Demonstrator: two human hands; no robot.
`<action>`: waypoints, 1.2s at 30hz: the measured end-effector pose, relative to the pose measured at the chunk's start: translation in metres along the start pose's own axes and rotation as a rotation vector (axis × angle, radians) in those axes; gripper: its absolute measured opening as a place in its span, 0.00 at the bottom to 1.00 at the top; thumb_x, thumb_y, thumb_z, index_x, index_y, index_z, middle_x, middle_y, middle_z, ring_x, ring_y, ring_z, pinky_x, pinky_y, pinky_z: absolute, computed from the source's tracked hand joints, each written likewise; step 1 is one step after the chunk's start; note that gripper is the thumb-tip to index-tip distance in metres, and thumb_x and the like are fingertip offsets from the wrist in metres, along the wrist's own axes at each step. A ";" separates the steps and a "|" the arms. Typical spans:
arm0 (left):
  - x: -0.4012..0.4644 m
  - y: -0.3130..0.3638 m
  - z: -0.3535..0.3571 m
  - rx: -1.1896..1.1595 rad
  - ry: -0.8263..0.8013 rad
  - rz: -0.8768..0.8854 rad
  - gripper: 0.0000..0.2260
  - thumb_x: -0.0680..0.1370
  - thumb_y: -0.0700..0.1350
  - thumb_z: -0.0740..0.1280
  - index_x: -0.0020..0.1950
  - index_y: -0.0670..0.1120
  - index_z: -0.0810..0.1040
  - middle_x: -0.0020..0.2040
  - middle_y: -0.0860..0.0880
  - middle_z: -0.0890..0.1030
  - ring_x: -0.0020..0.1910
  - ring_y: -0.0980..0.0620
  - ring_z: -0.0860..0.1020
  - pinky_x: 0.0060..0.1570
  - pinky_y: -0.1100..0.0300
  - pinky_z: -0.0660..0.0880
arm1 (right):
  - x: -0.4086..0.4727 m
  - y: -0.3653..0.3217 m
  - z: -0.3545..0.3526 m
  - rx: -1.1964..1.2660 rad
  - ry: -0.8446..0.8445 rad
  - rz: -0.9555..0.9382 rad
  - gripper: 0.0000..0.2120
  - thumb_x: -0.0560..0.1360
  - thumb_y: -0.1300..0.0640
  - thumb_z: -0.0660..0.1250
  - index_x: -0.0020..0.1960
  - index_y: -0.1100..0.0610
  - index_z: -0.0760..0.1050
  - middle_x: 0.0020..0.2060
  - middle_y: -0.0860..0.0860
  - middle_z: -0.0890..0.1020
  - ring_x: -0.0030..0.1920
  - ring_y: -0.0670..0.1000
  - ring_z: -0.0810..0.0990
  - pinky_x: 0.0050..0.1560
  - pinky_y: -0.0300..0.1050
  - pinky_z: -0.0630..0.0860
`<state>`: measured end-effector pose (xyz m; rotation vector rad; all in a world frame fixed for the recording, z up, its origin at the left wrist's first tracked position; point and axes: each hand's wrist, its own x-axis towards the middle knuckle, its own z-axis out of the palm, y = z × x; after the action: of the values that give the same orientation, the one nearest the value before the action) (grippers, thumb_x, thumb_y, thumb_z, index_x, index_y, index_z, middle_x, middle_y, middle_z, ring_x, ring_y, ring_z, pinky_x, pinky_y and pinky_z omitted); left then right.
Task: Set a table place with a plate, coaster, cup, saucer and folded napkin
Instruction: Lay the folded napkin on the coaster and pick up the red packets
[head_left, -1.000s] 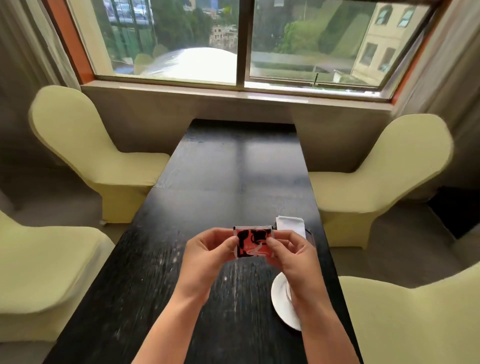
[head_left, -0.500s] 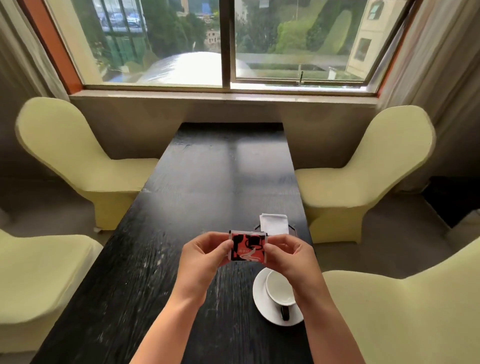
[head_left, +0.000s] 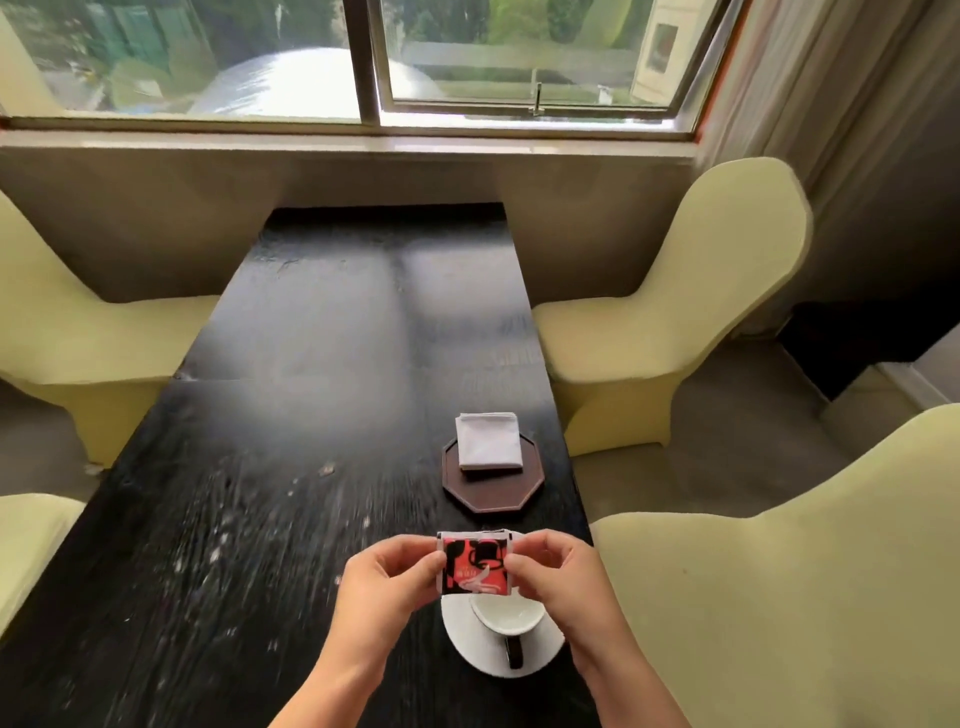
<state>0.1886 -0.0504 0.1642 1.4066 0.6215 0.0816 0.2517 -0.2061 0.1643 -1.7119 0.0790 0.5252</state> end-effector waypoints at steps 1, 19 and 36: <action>0.015 -0.003 0.005 0.020 0.021 -0.005 0.07 0.73 0.34 0.69 0.39 0.43 0.84 0.37 0.45 0.86 0.35 0.53 0.84 0.31 0.68 0.76 | 0.016 0.003 -0.003 -0.008 -0.011 0.004 0.11 0.69 0.68 0.69 0.35 0.54 0.80 0.30 0.49 0.82 0.33 0.45 0.78 0.33 0.36 0.74; 0.241 -0.060 0.070 0.277 0.078 -0.075 0.07 0.72 0.36 0.70 0.49 0.42 0.82 0.39 0.49 0.82 0.37 0.56 0.79 0.33 0.68 0.78 | 0.254 0.054 -0.016 -0.302 0.136 -0.024 0.04 0.68 0.63 0.70 0.38 0.54 0.77 0.35 0.48 0.79 0.43 0.51 0.79 0.46 0.46 0.76; 0.252 -0.123 0.083 0.680 0.271 -0.057 0.06 0.72 0.40 0.69 0.47 0.45 0.84 0.43 0.47 0.84 0.45 0.51 0.80 0.47 0.61 0.73 | 0.268 0.111 -0.003 -0.674 0.171 0.001 0.04 0.72 0.57 0.65 0.40 0.51 0.77 0.43 0.51 0.83 0.45 0.55 0.79 0.41 0.44 0.73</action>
<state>0.4003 -0.0442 -0.0382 2.0514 0.9700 0.0129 0.4543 -0.1701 -0.0405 -2.4142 0.0250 0.4277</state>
